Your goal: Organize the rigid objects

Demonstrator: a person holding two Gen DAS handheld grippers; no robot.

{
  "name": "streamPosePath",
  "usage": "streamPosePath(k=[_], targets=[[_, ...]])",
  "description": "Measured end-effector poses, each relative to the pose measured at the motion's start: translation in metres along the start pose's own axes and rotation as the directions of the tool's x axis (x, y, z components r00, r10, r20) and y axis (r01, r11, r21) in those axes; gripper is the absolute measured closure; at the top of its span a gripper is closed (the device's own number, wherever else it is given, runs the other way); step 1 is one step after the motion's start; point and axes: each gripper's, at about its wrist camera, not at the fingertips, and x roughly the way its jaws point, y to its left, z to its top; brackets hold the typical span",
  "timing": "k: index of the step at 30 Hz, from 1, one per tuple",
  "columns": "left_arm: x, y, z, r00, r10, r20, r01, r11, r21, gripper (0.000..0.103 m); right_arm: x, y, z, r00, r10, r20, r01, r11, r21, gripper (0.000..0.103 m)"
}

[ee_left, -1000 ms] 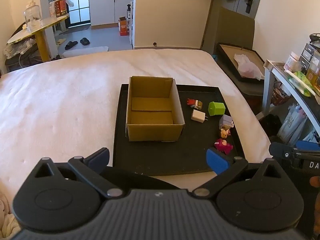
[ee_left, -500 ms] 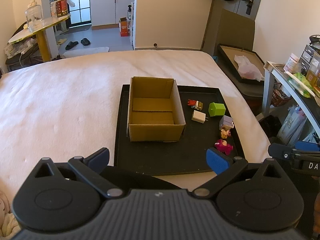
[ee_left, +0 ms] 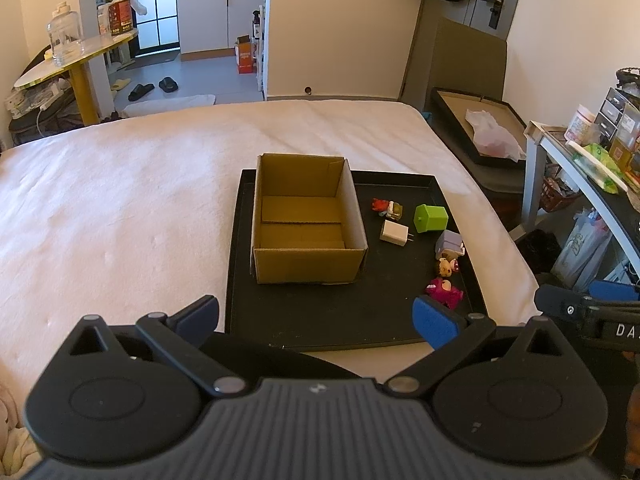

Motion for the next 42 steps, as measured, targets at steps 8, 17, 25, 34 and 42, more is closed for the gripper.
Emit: streamPosePath(k=[8,17,25,34,42], targets=[[0.0016,-0.0006,-0.0001,1.000,-0.001,0.001,0.001,1.000,0.000,0.001,0.0009,-0.0007,0.0000,1.000,0.000,-0.004,0.000,1.000,0.004,0.000],[0.0029,-0.0005,0.0002,1.000,0.000,-0.002,0.000,1.000,0.000,0.001,0.0011,-0.0013,0.0008,1.000,0.001,-0.001,-0.001,1.000,0.004,0.000],[0.0028,-0.0010,0.0014,1.000,0.001,-0.001,-0.001,1.000,0.000,0.001,0.0008,-0.0011,0.0003,1.000,0.003,0.001,-0.003,1.000,0.002,0.000],[0.0034,-0.0004,0.0015,1.000,0.000,-0.003,0.000,1.000,0.002,0.001,0.0010,-0.0014,0.0004,1.000,0.003,0.000,-0.003,1.000,0.001,0.000],[0.0081,0.0005,0.0004,1.000,0.004,-0.004,-0.004,1.000,0.003,0.001,0.0018,-0.0027,-0.0001,1.000,0.009,0.001,-0.009,1.000,0.006,0.000]])
